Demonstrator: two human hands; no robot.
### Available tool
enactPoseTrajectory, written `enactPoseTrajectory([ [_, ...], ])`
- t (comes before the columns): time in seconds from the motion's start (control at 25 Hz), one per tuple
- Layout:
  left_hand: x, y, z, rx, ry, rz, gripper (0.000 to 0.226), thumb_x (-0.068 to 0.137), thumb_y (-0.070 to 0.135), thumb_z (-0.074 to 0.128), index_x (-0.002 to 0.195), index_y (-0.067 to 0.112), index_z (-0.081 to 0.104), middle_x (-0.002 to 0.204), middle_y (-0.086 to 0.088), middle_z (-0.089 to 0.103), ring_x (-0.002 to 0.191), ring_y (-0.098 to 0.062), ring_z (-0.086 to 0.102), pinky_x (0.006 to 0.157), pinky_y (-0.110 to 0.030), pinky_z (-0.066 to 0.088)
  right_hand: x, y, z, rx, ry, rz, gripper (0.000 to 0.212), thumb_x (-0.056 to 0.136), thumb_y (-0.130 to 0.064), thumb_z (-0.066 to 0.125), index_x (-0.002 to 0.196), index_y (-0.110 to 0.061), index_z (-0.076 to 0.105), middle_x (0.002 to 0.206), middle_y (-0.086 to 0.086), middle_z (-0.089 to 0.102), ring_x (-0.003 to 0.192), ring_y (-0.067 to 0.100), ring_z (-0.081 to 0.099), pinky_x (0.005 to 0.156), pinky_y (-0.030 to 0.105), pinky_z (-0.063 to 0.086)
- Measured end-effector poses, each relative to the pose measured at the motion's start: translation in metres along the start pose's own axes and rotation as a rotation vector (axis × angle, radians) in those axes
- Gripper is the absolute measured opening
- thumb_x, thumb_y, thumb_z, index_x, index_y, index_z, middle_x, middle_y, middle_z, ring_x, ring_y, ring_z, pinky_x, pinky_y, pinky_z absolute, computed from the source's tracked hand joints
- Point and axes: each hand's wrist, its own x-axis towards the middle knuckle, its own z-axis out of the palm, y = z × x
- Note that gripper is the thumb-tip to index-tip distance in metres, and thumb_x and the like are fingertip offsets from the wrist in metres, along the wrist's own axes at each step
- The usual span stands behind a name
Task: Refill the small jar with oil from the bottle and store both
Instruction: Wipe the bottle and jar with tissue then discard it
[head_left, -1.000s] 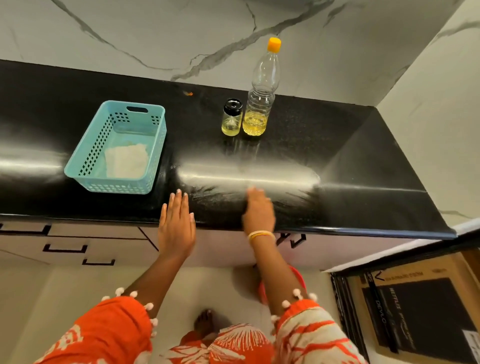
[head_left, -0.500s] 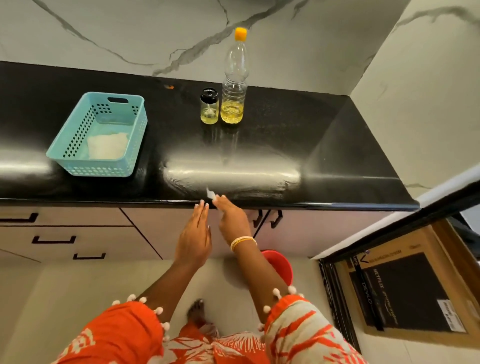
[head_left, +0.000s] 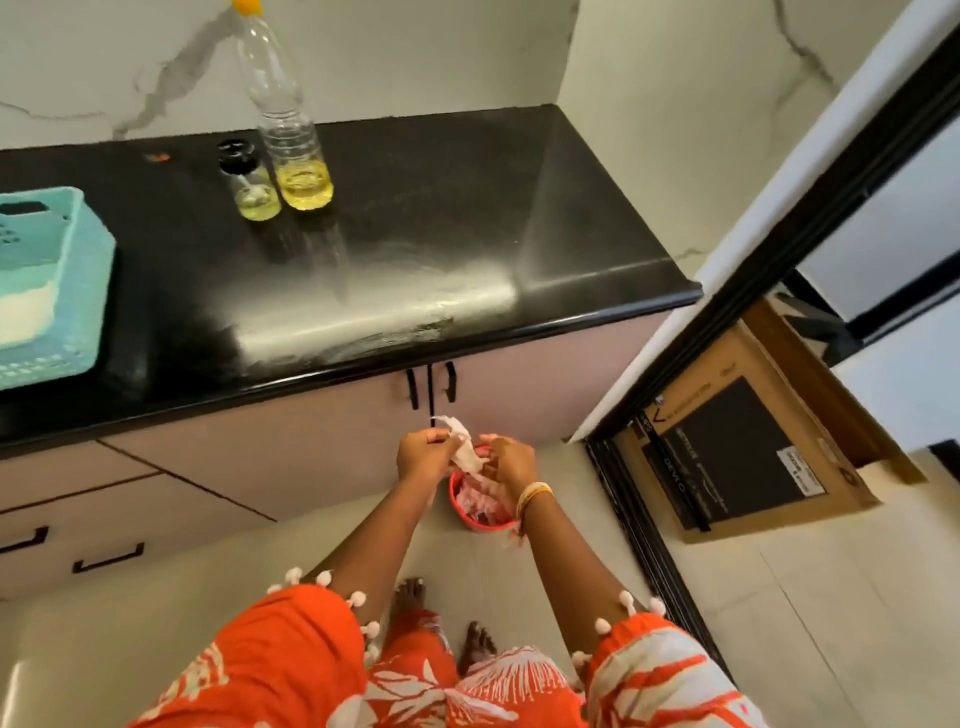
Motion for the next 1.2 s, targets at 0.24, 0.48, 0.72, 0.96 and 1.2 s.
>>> enactPoseTrajectory([
  [0.24, 0.043, -0.021, 0.059, 0.309, -0.126, -0.1, 0.016, 0.071, 0.005, 0.078, 0.069, 0.016, 0.066, 0.091, -0.021, 0.073, 0.081, -0.033, 0.071, 0.073, -0.052, 0.059, 0.046, 0.019, -0.056, 0.023, 0.189, -0.017, 0.031, 0.081, 0.017, 0.048, 0.075, -0.006, 0.067, 0.08, 0.014, 0.064, 0.066, 0.024, 0.061, 0.056, 0.028, 0.055],
  [0.48, 0.102, -0.04, 0.098, 0.564, -0.265, -0.138, 0.017, 0.085, 0.002, 0.064, 0.096, 0.016, 0.066, 0.089, -0.015, 0.069, 0.077, -0.032, 0.07, 0.054, -0.036, 0.057, 0.138, 0.045, -0.079, -0.096, 0.379, 0.081, 0.026, 0.077, 0.004, 0.061, 0.067, -0.018, 0.068, 0.086, 0.016, 0.071, 0.078, 0.032, 0.067, 0.079, 0.046, 0.058],
  [0.72, 0.232, -0.167, 0.116, 0.617, -0.253, -0.167, 0.025, 0.075, 0.02, 0.068, 0.097, 0.009, 0.071, 0.091, -0.019, 0.074, 0.081, -0.034, 0.072, 0.074, -0.051, 0.059, 0.26, 0.103, -0.096, -0.104, 0.349, 0.146, 0.012, 0.079, -0.008, 0.061, 0.073, -0.013, 0.07, 0.075, 0.014, 0.066, 0.073, 0.033, 0.063, 0.074, 0.044, 0.055],
  [0.96, 0.283, -0.237, 0.14, 0.599, -0.247, -0.237, 0.03, 0.091, 0.005, 0.048, 0.115, 0.011, 0.063, 0.116, -0.016, 0.068, 0.1, -0.037, 0.066, 0.082, -0.039, 0.054, 0.357, 0.168, -0.106, -0.067, 0.297, 0.101, 0.039, 0.067, 0.001, 0.046, 0.098, -0.006, 0.068, 0.092, 0.015, 0.066, 0.087, 0.029, 0.061, 0.082, 0.041, 0.053],
  [1.2, 0.299, -0.254, 0.137, 0.769, -0.27, -0.159, 0.044, 0.093, 0.002, 0.048, 0.136, 0.009, 0.049, 0.132, -0.013, 0.058, 0.12, -0.03, 0.054, 0.086, -0.025, 0.039, 0.375, 0.184, -0.115, -0.158, 0.353, 0.133, 0.044, 0.086, 0.012, 0.04, 0.127, 0.002, 0.054, 0.113, 0.007, 0.056, 0.105, 0.022, 0.054, 0.091, 0.027, 0.041],
])
